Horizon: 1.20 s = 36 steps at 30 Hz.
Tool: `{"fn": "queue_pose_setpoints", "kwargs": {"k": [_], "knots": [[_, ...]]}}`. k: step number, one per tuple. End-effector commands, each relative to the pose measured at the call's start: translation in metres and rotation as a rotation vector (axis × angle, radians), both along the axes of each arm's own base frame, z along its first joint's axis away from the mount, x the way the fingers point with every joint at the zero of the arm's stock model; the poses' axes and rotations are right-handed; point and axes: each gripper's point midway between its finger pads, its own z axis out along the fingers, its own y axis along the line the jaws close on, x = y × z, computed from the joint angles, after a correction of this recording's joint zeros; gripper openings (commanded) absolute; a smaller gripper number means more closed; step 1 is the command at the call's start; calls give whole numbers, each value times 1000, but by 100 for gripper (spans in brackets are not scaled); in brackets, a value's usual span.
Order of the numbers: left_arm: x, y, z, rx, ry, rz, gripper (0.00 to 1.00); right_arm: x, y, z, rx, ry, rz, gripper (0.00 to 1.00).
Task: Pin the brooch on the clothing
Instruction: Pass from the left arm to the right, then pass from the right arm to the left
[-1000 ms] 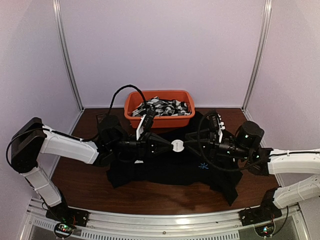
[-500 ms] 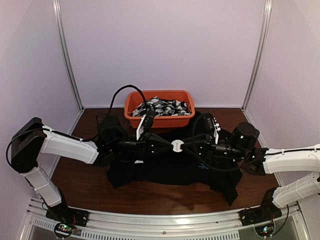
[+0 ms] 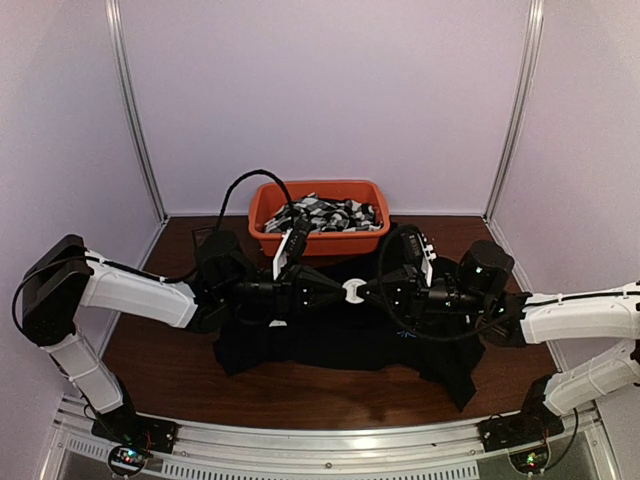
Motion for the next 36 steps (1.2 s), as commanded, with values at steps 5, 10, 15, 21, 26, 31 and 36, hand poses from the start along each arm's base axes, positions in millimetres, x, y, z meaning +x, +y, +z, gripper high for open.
{"fn": "queue_pose_setpoints", "kwargs": {"k": [5, 10, 15, 21, 26, 31, 36], "knots": [[-3, -1, 16, -44, -36, -10, 0, -1, -1, 10, 2, -28, 0, 0], [-4, 0, 14, -25, -30, -15, 16, -2, 1, 4, -60, -25, 14, 0], [-2, 6, 8, 95, -108, 39, 49, -6, -1, -10, -237, -37, 48, 0], [7, 13, 4, 288, -212, 98, 55, -20, -9, -22, -381, -27, 124, 0], [4, 6, -13, 364, -186, 21, 55, -27, -8, -29, -425, -11, 174, 0], [-3, 1, -24, 390, -146, -60, 53, -29, -7, -25, -410, -21, 185, 0], [-14, -1, -27, 380, -133, -121, 53, -28, -5, -28, -412, -15, 187, 0]]}}
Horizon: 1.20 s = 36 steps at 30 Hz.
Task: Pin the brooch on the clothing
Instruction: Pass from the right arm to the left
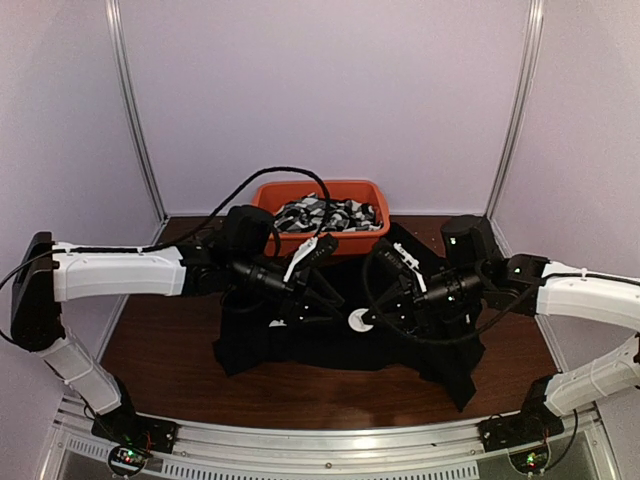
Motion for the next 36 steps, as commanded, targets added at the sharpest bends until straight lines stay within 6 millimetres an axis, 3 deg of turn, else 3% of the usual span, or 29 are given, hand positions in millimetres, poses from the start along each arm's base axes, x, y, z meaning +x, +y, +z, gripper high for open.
{"fn": "queue_pose_setpoints", "kwargs": {"k": [1, 6, 19, 25, 29, 33, 36], "knots": [[-16, -4, 9, -31, -7, -89, 53, -1, 4, 4, 7, -6, 22, 0], [-21, -10, 12, -68, 12, -115, 52, 2, 7, 2, 15, -3, 14, 0], [-22, -16, 5, -66, 44, -136, 16, 2, 9, 2, 20, -6, 11, 0], [-22, -18, 11, -90, 44, -140, 10, 2, 8, -2, 11, -1, 10, 0], [-23, -19, 11, -91, 53, -153, 0, 1, 8, -2, 8, -6, 11, 0], [-25, -20, 8, -86, 62, -161, 0, 3, 9, 0, 10, -13, 6, 0], [-24, -20, 9, -92, 57, -152, 0, 6, 8, 0, 5, -24, -9, 24]]}}
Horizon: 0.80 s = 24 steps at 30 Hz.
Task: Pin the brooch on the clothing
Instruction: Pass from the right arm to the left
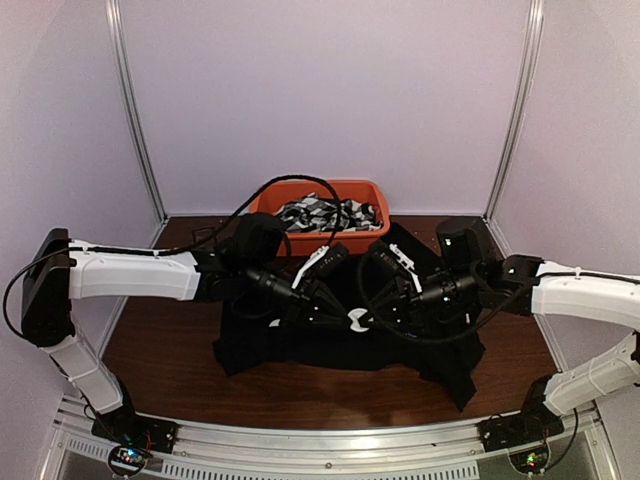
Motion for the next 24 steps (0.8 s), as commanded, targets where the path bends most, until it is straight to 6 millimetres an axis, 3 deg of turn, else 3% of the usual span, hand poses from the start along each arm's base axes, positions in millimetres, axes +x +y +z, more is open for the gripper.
{"fn": "queue_pose_setpoints", "kwargs": {"k": [1, 3, 8, 24], "knots": [[-1, -7, 18, -72, -34, -16, 0, 4, 2, 6, 13, -47, -13, 31], [0, -6, 23, -96, -43, 1, 0, 4, 1, 9, 29, -58, -21, 38], [-1, -4, 32, -135, -56, 9, 0, 3, -1, 23, 130, -61, -41, 39], [-5, 0, 34, -145, -55, 7, 0, 13, -11, 32, 233, -32, -72, 29]]}}
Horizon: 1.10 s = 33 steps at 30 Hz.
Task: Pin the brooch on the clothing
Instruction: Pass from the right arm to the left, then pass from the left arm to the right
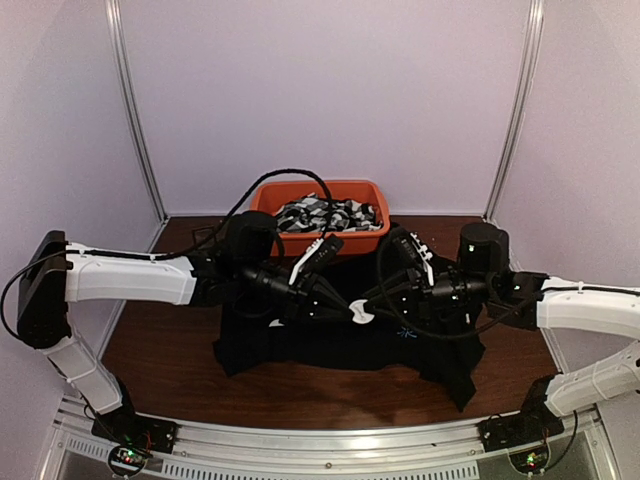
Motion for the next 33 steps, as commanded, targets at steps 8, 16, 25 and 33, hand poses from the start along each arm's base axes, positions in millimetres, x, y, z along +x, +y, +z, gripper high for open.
{"fn": "queue_pose_setpoints", "kwargs": {"k": [8, 16, 25, 33], "knots": [[-2, 2, 17, -56, -39, 6, 0, -5, -5, 1, 18, 12, 33, 24], [-3, 2, 15, -50, -33, 4, 0, -6, -5, 0, 15, 15, 34, 23], [0, 2, 15, -33, -31, 21, 13, -4, -5, 0, 4, 15, 25, 0], [17, 8, 19, 42, -112, 83, 55, 4, -6, -9, -103, 49, -5, 0]]}}
